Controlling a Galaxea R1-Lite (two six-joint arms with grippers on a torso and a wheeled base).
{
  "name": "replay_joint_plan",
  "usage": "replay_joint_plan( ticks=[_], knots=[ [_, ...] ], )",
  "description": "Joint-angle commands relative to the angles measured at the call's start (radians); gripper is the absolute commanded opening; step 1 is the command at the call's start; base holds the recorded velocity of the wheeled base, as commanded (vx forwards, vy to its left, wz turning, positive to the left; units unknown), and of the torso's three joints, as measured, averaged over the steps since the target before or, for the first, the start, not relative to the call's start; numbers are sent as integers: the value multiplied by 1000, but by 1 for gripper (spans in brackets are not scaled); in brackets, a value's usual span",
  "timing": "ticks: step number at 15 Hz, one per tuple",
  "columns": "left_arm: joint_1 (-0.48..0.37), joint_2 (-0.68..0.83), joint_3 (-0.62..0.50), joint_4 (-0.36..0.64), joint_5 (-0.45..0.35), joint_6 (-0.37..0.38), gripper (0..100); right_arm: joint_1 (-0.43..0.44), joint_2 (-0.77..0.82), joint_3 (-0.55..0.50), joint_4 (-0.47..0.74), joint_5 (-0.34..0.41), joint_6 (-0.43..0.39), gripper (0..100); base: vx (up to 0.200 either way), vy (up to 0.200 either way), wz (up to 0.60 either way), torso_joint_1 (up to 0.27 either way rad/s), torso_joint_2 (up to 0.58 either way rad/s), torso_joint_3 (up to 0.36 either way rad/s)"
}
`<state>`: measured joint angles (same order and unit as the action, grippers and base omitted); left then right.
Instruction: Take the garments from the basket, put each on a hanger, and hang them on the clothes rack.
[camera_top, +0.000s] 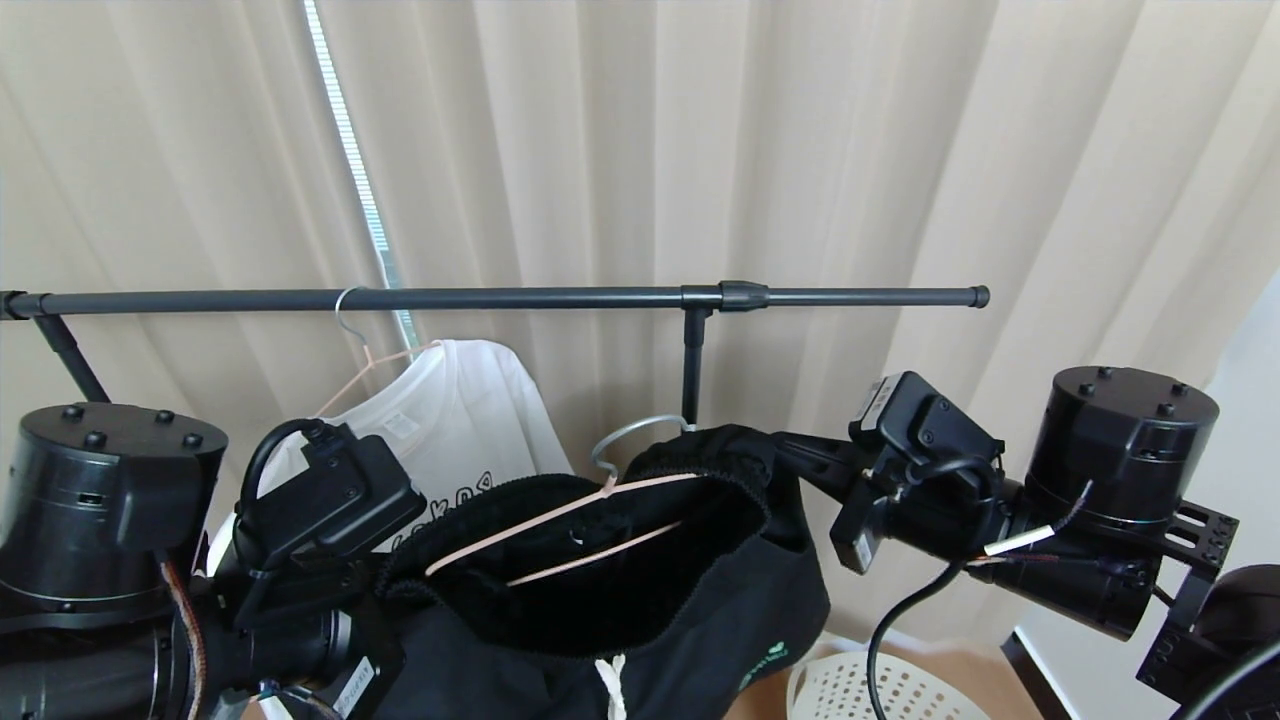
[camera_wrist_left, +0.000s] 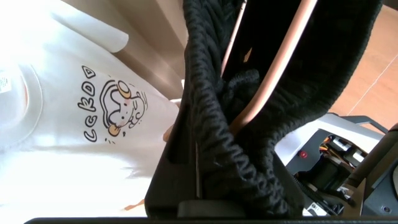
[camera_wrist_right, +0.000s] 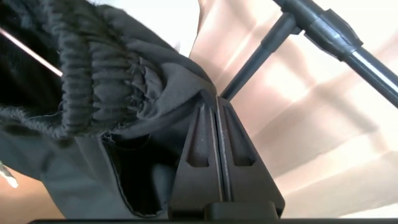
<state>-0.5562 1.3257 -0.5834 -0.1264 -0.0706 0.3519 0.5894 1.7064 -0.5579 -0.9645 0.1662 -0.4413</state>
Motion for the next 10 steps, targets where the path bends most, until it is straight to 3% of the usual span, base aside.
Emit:
replay_joint_plan(
  ticks=[1,6,7,10],
  knots=[
    [1,0,-4,-1,0,-1,0,12,13,6,0,-8,-2,0,0,0,0,0,0,0],
    [-2,0,-4,-1,0,-1,0,29,7,-2,49,-40,-2,0,0,0,0,0,0,0],
    [-4,0,-4,-1,0,-1,0,29,6,-2,49,-40,-2,100,0,0,0,0,0,0],
    [-4,0,-3,-1,0,-2,0,26,-4,6,49,-40,-4,100,0,0,0,0,0,0]
  ],
)
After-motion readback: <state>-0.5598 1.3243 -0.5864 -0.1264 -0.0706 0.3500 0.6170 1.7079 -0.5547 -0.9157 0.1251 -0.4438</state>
